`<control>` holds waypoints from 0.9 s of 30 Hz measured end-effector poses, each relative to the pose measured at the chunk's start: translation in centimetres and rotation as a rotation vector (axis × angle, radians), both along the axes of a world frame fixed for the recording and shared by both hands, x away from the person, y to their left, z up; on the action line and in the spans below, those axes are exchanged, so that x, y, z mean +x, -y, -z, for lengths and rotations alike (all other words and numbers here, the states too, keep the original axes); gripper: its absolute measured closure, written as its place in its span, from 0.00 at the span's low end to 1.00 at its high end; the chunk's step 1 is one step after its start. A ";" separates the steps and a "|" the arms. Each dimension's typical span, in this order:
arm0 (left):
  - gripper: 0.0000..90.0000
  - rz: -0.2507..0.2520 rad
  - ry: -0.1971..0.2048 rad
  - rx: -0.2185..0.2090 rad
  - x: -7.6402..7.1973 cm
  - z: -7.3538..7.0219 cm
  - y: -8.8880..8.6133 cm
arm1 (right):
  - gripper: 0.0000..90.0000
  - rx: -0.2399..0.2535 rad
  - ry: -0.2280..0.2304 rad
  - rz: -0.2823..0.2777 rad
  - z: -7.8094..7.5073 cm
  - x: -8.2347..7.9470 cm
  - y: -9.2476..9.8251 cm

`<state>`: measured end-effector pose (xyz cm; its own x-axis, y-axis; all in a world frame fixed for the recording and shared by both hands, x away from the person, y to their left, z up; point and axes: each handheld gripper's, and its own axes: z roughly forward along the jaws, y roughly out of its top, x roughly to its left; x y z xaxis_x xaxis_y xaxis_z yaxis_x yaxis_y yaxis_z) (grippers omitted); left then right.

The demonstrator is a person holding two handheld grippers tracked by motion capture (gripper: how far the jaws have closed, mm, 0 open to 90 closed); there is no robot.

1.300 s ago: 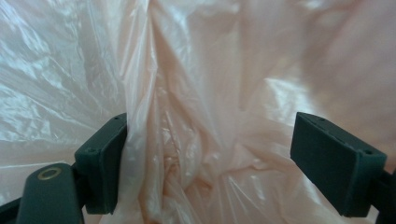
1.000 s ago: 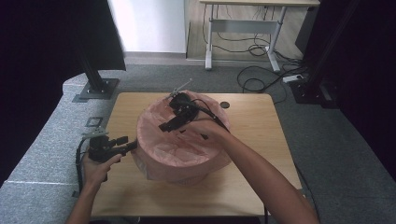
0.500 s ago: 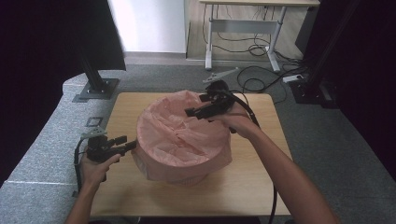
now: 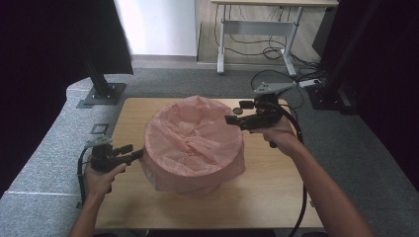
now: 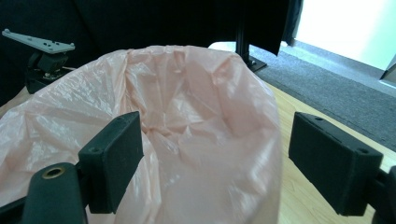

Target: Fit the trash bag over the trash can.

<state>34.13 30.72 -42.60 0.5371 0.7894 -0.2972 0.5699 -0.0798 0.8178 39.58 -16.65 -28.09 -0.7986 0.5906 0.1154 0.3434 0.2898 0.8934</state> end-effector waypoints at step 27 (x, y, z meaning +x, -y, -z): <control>0.44 -0.010 -0.005 -0.007 0.0 0.1 -0.2 | 0.19 0.067 -0.006 0.108 4.0 -2.8 8.0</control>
<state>34.10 30.90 -42.73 0.5279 0.7926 -0.3050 0.5747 -0.0689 0.8155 36.74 -24.66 -32.13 -0.7296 0.6644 0.1618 0.3750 0.1908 0.9072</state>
